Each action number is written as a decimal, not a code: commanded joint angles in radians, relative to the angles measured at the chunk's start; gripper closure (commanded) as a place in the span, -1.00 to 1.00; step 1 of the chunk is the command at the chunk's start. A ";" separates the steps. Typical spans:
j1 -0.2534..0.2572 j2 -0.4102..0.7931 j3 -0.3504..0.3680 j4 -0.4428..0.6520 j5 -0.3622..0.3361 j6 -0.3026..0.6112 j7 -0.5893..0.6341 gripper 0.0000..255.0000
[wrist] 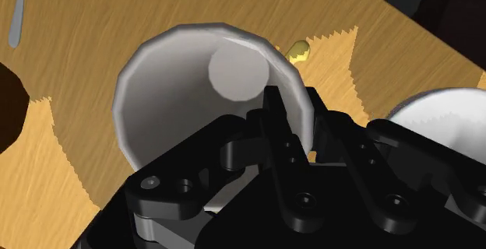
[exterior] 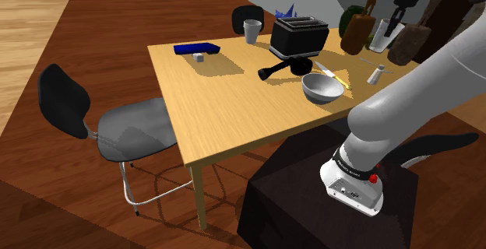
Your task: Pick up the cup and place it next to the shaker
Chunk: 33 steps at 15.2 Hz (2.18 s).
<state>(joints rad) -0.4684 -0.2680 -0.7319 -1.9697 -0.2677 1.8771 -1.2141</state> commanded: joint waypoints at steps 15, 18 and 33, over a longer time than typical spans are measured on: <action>-0.052 0.214 -0.244 0.079 0.177 0.116 -0.344 1.00; -0.054 0.222 -0.247 0.044 0.183 0.156 -0.348 1.00; -0.067 0.317 -0.262 -0.100 0.276 0.355 -0.407 1.00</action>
<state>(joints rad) -0.5334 0.0375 -0.9932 -2.0662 -0.0043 2.2211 -1.6133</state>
